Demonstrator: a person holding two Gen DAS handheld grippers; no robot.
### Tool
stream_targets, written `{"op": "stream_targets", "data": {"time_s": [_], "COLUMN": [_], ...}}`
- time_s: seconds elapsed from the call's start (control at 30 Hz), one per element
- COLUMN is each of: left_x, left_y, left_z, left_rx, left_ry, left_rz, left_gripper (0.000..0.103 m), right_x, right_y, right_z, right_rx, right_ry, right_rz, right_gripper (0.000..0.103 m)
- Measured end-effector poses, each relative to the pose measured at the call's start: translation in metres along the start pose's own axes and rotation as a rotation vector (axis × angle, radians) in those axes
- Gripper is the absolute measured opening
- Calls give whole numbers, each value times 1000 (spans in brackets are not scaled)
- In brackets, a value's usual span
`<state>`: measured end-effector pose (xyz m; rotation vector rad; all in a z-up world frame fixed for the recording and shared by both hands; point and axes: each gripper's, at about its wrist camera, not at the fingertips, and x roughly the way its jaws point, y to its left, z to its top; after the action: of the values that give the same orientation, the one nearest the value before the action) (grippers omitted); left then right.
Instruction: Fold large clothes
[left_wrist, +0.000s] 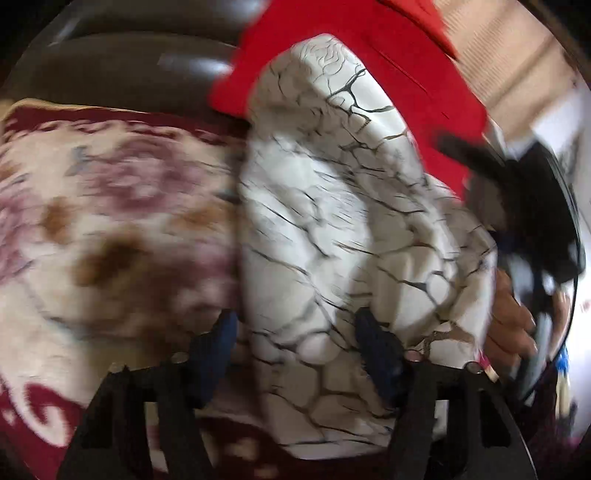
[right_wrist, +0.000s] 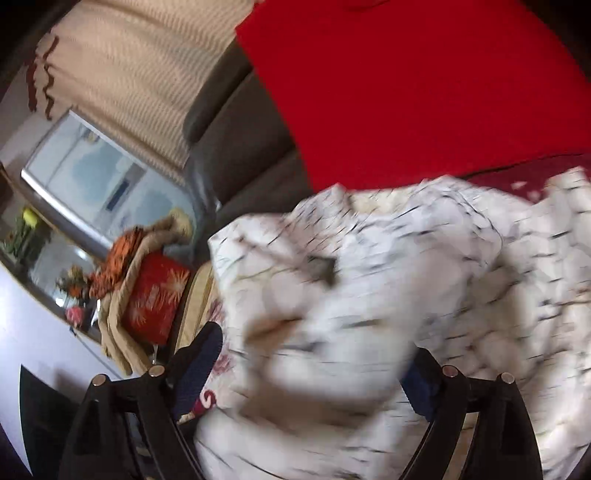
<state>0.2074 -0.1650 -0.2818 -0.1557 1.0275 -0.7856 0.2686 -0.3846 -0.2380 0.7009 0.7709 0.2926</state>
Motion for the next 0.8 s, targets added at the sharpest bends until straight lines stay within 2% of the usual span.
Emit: {"op": "stream_targets", "data": {"time_s": [0.07, 0.27, 0.3, 0.33, 0.37, 0.4, 0.43, 0.57, 0.67, 0.73, 0.8], "left_x": [4, 14, 17, 19, 24, 22, 19, 21, 33, 46, 58], "left_y": [-16, -12, -12, -11, -13, -14, -17, -42, -73, -93, -113], "left_z": [-5, -4, -4, -3, -1, -2, -3, -3, -2, 2, 3], "left_rx": [73, 56, 55, 52, 53, 61, 71, 130, 204, 229, 274], "left_ry": [-11, 6, 2, 0, 2, 0, -1, -10, -13, -10, -9], "left_rz": [22, -13, -16, -19, -18, -16, -14, -6, 9, -26, -18], "left_gripper": [65, 65, 65, 65, 65, 65, 65, 66, 66, 66, 66], "right_x": [14, 34, 37, 42, 45, 45, 42, 9, -20, -38, -56], "right_y": [8, 3, -2, -10, -20, -31, -35, -30, -37, -55, -77], "right_z": [-2, -8, -8, -6, -5, -6, -5, -3, -3, -1, 2], "right_rx": [-12, -50, -39, -14, 26, 79, 112, 117, 119, 154, 197], "right_ry": [28, 30, 24, 32, 52, 62, 52, -32, -86, -116, -130], "right_rz": [-62, -204, -214, -233, -236, -203, -170, -112, -133, -149, -166], "right_gripper": [92, 90, 75, 51, 37, 34, 27, 17, 15, 14, 14]}}
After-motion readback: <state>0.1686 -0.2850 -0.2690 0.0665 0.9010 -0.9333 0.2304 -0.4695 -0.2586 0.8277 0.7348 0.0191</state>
